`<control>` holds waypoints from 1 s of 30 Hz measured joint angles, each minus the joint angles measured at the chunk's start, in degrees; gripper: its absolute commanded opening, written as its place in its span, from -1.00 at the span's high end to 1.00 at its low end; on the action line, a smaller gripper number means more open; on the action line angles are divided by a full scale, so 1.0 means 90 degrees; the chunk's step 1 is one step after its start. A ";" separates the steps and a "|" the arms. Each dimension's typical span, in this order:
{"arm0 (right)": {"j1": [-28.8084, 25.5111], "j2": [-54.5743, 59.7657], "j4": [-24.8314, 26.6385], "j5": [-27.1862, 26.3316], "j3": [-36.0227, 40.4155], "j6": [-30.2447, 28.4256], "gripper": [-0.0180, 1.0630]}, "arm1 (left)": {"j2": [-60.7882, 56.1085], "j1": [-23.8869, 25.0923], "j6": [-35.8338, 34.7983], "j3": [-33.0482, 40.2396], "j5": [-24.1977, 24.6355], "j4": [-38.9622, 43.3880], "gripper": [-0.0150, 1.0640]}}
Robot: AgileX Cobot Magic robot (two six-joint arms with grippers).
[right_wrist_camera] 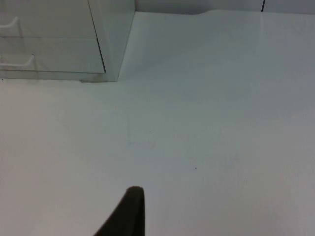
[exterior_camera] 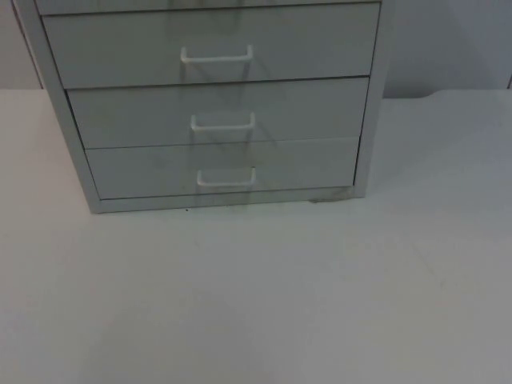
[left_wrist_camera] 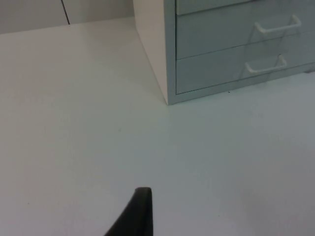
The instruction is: Open the drawer with the left hand, place the block into the drawer with the right hand, then close the drawer with the left hand.
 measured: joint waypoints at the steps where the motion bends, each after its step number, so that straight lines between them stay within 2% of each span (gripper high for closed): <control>1: 0.0000 0.0000 0.0000 0.0000 0.0000 0.0000 -0.98 | 0.0000 0.0000 0.0000 0.0000 0.0000 0.0000 -0.97; 30: -0.0113 -0.0062 0.0000 -0.0013 0.0000 0.0000 -0.98 | 0.0000 0.0000 0.0000 0.0000 0.0000 0.0000 -0.97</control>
